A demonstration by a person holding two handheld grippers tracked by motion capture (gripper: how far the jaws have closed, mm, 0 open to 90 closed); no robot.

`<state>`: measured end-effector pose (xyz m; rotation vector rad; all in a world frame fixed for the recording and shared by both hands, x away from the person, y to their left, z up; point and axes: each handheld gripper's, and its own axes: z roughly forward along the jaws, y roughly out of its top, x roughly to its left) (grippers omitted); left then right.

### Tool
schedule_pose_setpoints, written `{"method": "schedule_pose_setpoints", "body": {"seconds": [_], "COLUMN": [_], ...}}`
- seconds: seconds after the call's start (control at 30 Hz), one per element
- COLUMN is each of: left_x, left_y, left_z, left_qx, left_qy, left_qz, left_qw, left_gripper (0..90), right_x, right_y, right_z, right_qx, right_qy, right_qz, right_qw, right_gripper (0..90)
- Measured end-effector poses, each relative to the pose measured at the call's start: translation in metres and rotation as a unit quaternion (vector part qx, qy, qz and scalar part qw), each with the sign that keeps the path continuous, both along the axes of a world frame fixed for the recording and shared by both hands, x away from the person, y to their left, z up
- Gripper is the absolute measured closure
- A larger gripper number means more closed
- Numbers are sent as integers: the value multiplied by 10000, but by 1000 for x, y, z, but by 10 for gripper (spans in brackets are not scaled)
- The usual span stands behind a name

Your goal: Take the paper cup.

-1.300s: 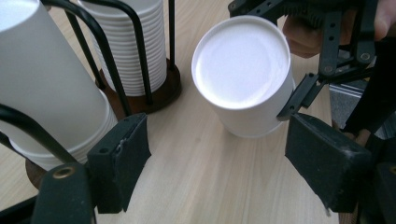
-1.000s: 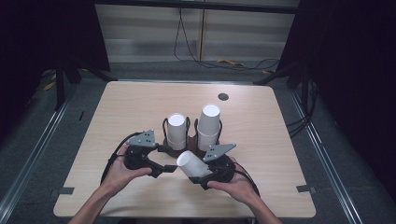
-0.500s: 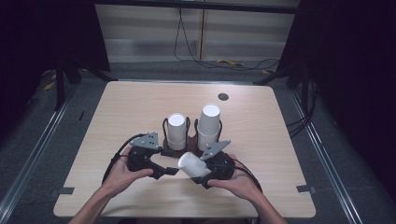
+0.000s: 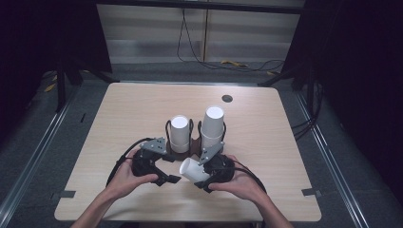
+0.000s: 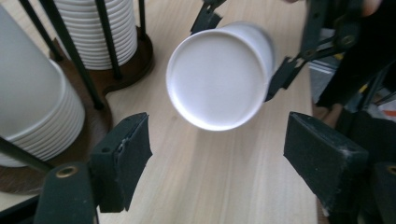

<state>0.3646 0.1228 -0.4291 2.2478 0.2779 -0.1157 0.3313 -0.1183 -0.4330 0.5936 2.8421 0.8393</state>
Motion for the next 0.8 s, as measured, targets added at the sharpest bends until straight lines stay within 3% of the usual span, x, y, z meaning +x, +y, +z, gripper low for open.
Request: {"method": "schedule_pose_setpoints", "body": {"seconds": [0.3, 0.5, 0.53, 0.8], "left_x": [-4, -6, -5, -3], "left_y": [-7, -10, -9, -12], "left_z": [0, 0, 1, -4], "left_qx": [331, 367, 487, 573], "left_qy": [17, -122, -155, 3], "left_qz": [-239, -211, -270, -269], "left_qw": [9992, 9990, 9983, 9980], "left_gripper": [248, 281, 274, 210], "right_x": [-1, 0, 0, -2], "right_y": [9, 11, 12, 18], "right_z": [-1, -2, -2, -6], "right_qx": [-225, -227, -244, -393], "right_qy": [129, 166, 160, 225], "right_qz": [150, 189, 210, 351], "right_qw": [9996, 9994, 9994, 9984], "right_gripper": [283, 285, 285, 286]}}
